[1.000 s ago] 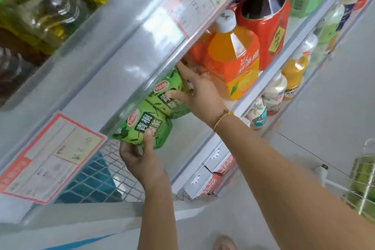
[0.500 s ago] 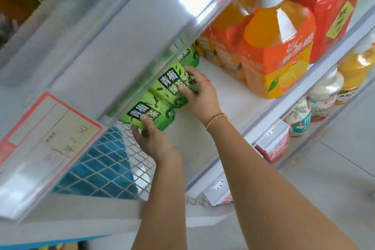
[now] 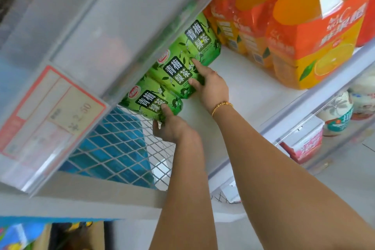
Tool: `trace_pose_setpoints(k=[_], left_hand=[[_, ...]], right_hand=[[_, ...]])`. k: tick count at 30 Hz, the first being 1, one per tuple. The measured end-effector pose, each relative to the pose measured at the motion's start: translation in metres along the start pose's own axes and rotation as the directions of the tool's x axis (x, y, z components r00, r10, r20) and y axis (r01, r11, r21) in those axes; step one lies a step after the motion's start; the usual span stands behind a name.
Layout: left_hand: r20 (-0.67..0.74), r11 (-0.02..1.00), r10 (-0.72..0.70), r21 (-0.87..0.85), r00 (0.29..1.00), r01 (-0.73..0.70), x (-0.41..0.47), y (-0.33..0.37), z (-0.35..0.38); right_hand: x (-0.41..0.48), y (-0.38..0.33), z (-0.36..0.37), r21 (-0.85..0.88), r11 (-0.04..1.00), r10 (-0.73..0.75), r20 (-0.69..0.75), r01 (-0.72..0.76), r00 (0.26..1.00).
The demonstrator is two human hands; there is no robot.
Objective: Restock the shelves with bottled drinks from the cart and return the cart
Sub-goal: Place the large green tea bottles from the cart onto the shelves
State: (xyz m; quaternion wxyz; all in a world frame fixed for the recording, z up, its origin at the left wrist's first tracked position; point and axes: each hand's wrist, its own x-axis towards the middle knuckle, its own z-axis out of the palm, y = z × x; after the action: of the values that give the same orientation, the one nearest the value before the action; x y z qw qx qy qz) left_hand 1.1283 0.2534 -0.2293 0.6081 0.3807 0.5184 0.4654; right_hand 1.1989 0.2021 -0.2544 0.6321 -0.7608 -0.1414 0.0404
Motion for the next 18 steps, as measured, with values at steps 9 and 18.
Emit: trace_pose_setpoints(k=[9, 18], left_hand=[[-0.089, 0.998, 0.051, 0.044, 0.995, -0.048, 0.015, 0.004, 0.012], [-0.026, 0.985, 0.163, 0.06, 0.986, -0.161, 0.038, -0.005, 0.031]], right_hand=[[0.01, -0.005, 0.014, -0.209, 0.976, 0.068, 0.022, -0.062, 0.997], [0.016, -0.002, 0.038, -0.098, 0.99, -0.119, -0.145, 0.106, 0.982]])
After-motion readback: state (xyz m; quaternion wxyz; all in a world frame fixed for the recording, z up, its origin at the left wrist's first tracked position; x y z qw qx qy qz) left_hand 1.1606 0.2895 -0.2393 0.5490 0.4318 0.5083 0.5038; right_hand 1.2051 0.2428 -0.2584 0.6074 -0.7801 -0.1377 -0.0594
